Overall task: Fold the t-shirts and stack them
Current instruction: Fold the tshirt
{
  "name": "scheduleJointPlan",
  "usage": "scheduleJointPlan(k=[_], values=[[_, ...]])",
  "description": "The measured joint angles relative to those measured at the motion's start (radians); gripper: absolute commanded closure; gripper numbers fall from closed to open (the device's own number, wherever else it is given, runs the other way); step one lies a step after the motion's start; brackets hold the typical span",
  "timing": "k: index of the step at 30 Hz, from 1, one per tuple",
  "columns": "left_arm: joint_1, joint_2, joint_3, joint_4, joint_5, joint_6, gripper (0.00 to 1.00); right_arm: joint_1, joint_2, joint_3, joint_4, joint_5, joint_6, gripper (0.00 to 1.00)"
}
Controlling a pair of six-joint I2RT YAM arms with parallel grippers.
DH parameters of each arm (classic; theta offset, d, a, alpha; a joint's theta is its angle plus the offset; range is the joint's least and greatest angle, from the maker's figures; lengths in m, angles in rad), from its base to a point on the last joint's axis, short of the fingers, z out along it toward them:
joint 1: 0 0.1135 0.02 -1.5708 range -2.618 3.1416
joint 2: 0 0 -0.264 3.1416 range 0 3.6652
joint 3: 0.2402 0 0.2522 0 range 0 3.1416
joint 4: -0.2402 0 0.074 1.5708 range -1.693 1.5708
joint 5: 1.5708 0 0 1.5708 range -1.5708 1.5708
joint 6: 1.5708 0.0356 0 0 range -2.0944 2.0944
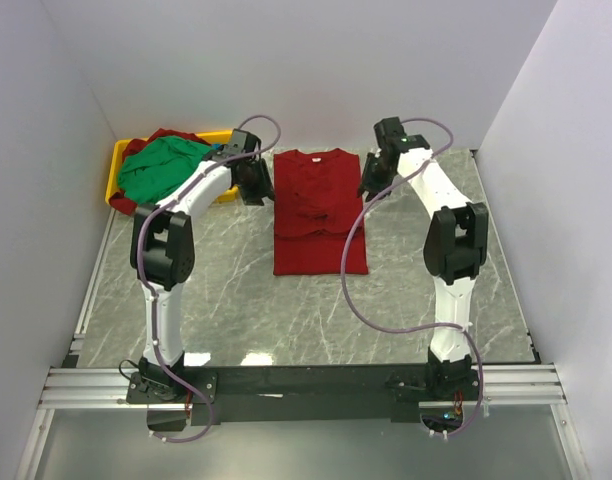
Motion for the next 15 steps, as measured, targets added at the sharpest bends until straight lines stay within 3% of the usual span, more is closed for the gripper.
scheduleJointPlan(k=[4,15], values=[[0.002,-0.009,-0.035,0.038,0.003,-0.002,0.53,-0.024,-0.015,-0.027,0.024,-0.023,-0.004,0.61],[-0.114,-0.208,-0.405,0.182,0.012,-0.029,0.55,0.077,-0.203,-0.394,0.103,-0.091,-0.038,0.61]])
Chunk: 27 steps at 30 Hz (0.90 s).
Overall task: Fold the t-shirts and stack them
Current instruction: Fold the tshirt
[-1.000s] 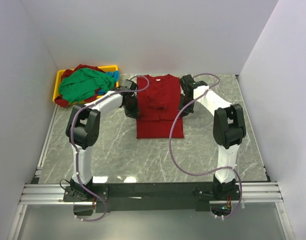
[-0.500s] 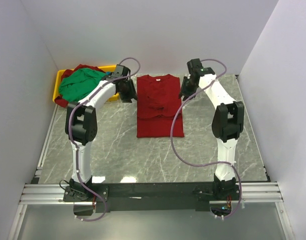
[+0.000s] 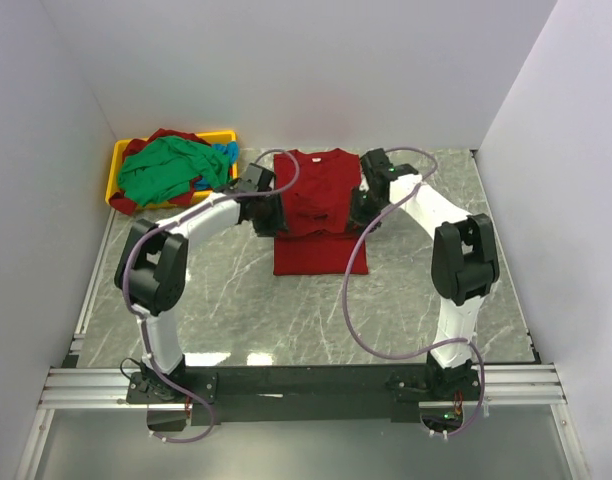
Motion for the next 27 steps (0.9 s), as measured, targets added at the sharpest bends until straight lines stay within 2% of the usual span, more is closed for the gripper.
scheduleJointPlan(k=[6,11,16,27], values=[[-0.092,-0.064,-0.089,0.146,0.033,-0.05,0.56,0.071,-0.008,-0.043,0.042,-0.042,0.001,0.61],[-0.113,-0.065,-0.191,0.231,0.054,-0.078,0.56,0.076,0.012,-0.039,0.076,-0.053,0.005,0.61],[-0.111,-0.065,-0.272,0.278,0.057,-0.095,0.56,0.076,0.073,-0.029,0.093,-0.054,0.016,0.61],[-0.158,-0.065,-0.312,0.334,0.035,-0.09,0.57,0.076,0.148,0.007,0.109,-0.033,0.025,0.61]])
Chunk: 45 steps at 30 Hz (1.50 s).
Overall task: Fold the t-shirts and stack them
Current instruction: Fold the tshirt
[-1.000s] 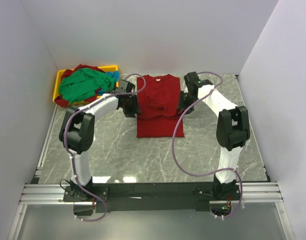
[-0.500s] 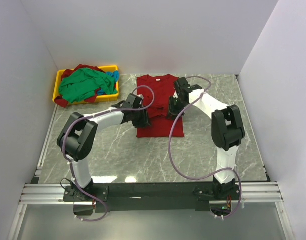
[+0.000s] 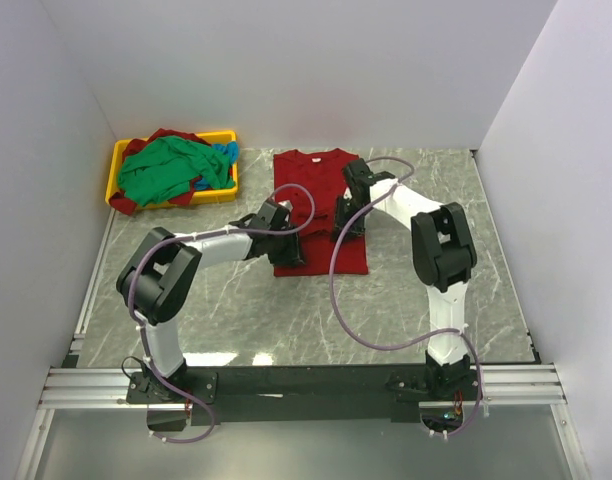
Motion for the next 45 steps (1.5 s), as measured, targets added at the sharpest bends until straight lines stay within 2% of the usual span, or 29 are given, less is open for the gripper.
scheduleJointPlan(k=[7,18,22,24,28,39,45], values=[[-0.012,-0.027,-0.068,0.063,-0.018,0.0,0.57,0.0,0.091,0.127,-0.01,0.048,0.022,0.61],[-0.02,-0.068,-0.12,0.085,-0.044,0.0,0.57,-0.012,0.185,0.447,-0.013,0.119,0.1,0.61],[-0.021,-0.077,-0.121,0.067,-0.057,0.0,0.56,-0.033,0.18,0.476,-0.003,0.117,0.114,0.61],[-0.021,-0.088,-0.121,0.042,-0.069,0.001,0.56,-0.047,0.164,0.443,0.008,0.113,0.115,0.61],[-0.021,-0.119,-0.118,-0.03,-0.101,0.001,0.54,-0.079,0.06,0.24,0.034,0.107,0.104,0.61],[-0.006,-0.245,-0.079,-0.146,-0.156,-0.014,0.48,-0.105,-0.35,-0.297,0.07,0.104,0.019,0.59],[0.039,-0.282,-0.155,-0.149,-0.162,-0.053,0.46,-0.105,-0.42,-0.503,0.108,0.074,0.013,0.58]])
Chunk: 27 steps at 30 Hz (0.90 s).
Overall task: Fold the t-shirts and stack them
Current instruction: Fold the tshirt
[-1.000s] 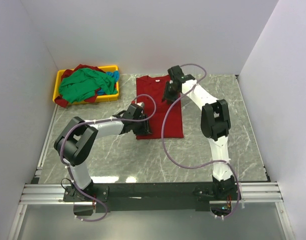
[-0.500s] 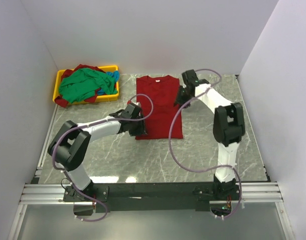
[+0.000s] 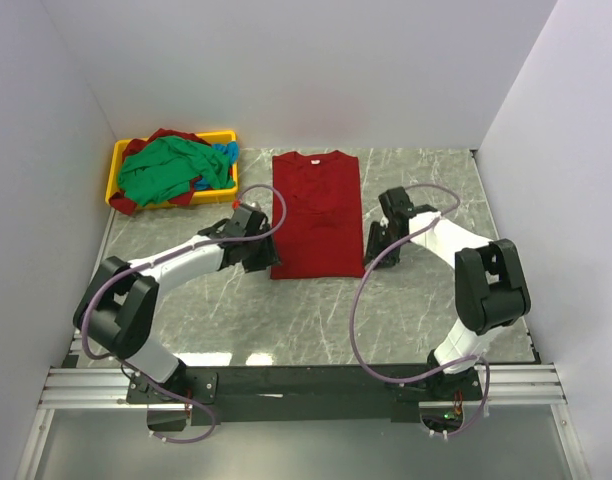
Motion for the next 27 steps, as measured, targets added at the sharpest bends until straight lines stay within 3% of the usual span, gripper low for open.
scheduleJointPlan(k=[6,27], values=[[0.018,-0.043,-0.055,-0.006,-0.008,-0.039,0.46,0.0,0.0,-0.095,0.015,-0.027,0.0,0.58],[0.018,-0.156,-0.156,-0.001,-0.027,-0.117,0.46,0.0,0.017,-0.095,0.09,-0.081,0.0,0.57]])
